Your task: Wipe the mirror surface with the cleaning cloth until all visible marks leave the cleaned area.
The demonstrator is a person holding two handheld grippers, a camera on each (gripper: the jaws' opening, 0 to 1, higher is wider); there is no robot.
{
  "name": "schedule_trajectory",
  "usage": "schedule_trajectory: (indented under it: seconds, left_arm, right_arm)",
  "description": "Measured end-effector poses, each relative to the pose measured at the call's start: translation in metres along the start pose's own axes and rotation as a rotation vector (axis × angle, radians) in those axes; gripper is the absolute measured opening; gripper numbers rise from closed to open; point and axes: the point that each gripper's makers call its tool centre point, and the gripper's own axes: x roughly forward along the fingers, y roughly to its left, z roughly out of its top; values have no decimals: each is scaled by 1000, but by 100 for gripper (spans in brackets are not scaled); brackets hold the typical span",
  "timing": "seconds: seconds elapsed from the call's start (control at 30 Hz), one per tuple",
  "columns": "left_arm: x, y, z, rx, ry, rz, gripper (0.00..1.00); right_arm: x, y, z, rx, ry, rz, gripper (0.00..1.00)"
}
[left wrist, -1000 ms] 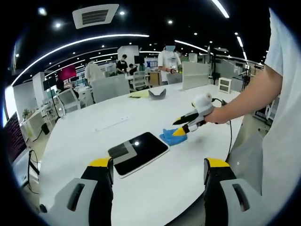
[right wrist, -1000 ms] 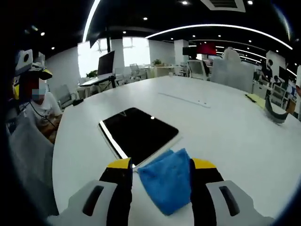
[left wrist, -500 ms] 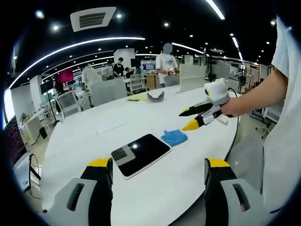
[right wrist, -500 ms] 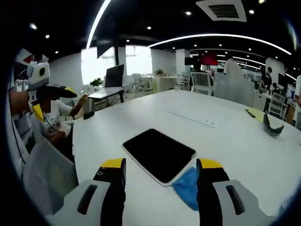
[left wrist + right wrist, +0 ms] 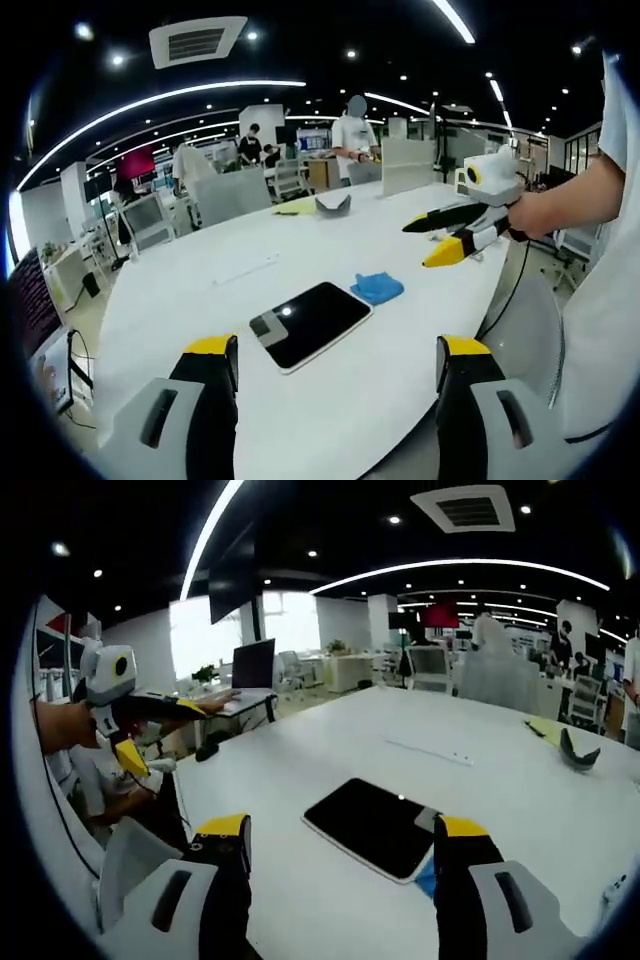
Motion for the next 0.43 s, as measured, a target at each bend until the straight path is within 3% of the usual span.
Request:
schedule_trajectory:
  seconds: [0.27,0.43]
  left_arm:
    - [-7,8,-1,0,-6,1,82]
    - [-7,6,-2,7,-2,-9,82]
  right_arm:
    - [-10,18,-3,38,1,-20,82]
    - [-10,29,-7,-20,23,0,87]
